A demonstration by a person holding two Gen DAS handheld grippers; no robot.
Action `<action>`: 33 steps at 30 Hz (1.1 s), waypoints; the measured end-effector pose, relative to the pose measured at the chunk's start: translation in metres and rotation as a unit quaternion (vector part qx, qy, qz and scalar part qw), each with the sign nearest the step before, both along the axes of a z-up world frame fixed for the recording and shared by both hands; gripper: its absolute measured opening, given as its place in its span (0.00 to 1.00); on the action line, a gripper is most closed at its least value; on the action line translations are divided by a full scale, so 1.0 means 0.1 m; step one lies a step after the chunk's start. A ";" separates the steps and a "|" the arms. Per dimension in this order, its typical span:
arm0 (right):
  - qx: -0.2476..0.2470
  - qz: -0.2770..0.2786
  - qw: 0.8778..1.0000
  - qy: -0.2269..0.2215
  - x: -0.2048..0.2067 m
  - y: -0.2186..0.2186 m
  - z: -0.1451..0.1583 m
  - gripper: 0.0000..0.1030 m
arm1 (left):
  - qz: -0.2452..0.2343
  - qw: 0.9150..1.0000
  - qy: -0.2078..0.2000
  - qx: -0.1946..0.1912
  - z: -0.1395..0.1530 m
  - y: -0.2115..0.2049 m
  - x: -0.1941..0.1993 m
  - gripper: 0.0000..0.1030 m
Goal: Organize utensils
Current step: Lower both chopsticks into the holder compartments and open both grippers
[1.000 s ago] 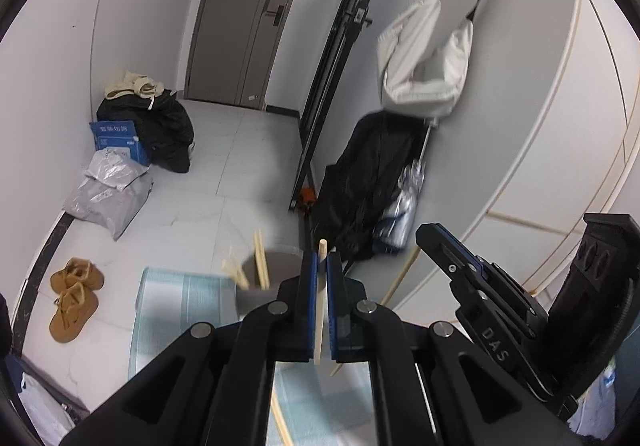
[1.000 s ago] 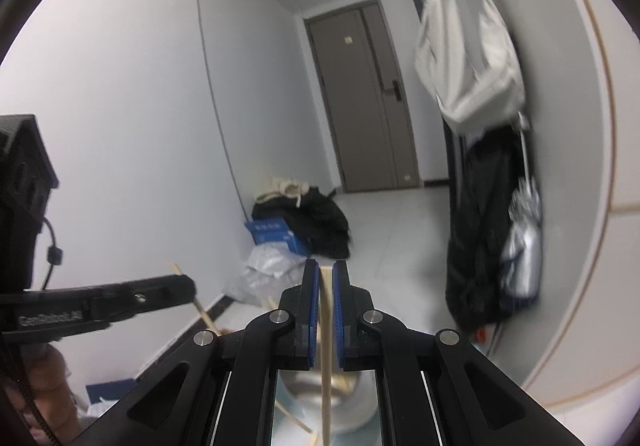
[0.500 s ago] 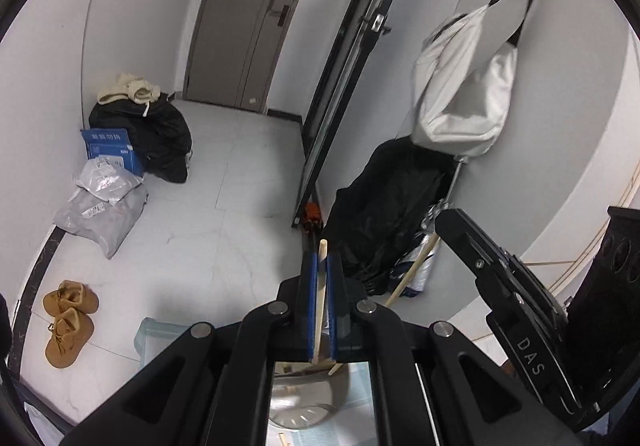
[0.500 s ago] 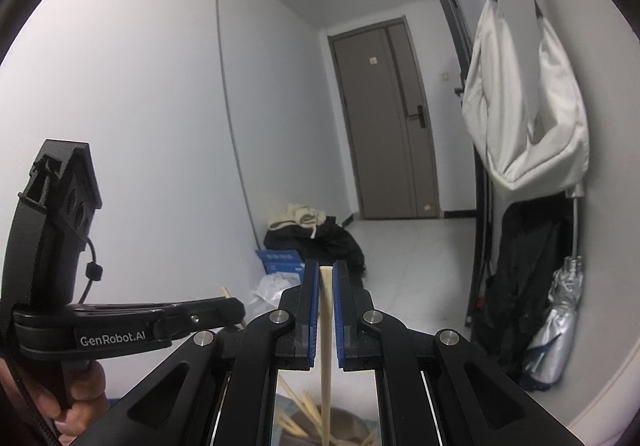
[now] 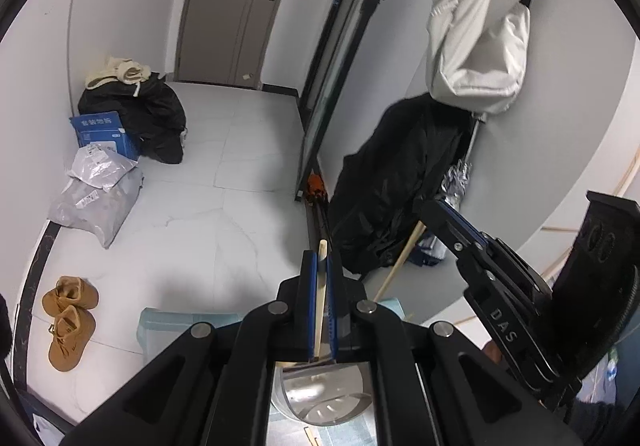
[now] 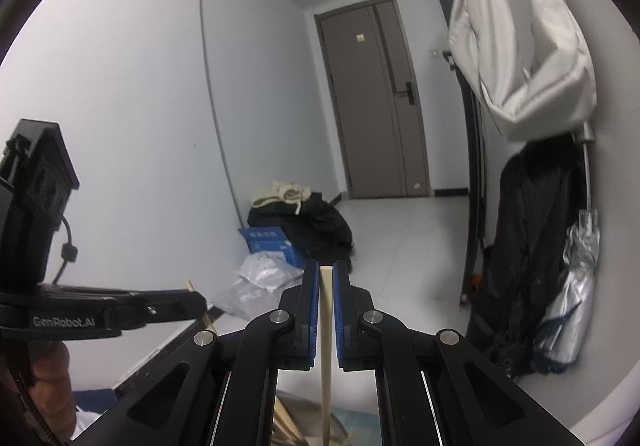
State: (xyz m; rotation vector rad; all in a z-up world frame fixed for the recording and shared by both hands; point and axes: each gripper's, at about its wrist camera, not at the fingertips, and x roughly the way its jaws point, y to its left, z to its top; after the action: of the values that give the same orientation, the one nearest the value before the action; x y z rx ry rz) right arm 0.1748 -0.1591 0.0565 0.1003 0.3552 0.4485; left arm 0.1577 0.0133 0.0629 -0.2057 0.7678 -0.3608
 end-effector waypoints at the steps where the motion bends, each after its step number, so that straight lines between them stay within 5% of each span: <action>1: -0.001 0.001 1.000 0.003 0.00 -0.01 -0.02 0.06 | -0.001 1.000 0.000 0.003 -0.02 -0.01 0.00 0.01; 13: 0.012 0.019 0.999 0.038 -0.06 -0.08 -0.25 0.06 | -0.012 1.000 0.010 0.024 -0.17 -0.11 -0.07 0.01; 21: 0.001 0.040 0.996 0.076 -0.24 -0.12 -0.38 0.09 | -0.004 0.998 0.053 0.030 -0.31 -0.13 -0.12 0.04; 23: 0.001 0.034 0.997 0.076 -0.34 -0.17 -0.38 0.09 | 0.008 0.998 0.047 0.043 -0.29 -0.13 -0.19 0.12; 27: 0.009 0.019 0.997 0.078 -0.52 -0.29 -0.34 0.10 | 0.039 0.997 0.024 0.055 -0.21 -0.11 -0.39 0.53; 28: 0.009 0.013 0.997 0.078 -0.58 -0.32 -0.33 0.11 | 0.044 0.997 0.017 0.058 -0.19 -0.11 -0.43 0.56; 31: 0.014 0.000 0.997 0.078 -0.77 -0.41 -0.32 0.23 | 0.056 0.996 0.000 0.071 -0.14 -0.14 -0.60 0.61; 33: 0.015 -0.013 0.997 0.071 -0.90 -0.45 -0.29 0.42 | 0.058 0.996 -0.003 0.070 -0.13 -0.16 -0.67 0.69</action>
State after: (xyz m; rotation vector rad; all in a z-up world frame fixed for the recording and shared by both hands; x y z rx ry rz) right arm 0.0845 -0.2044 0.0279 0.1668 0.4867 0.4219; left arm 0.0906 -0.0026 0.0501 -0.1178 0.7681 -0.1962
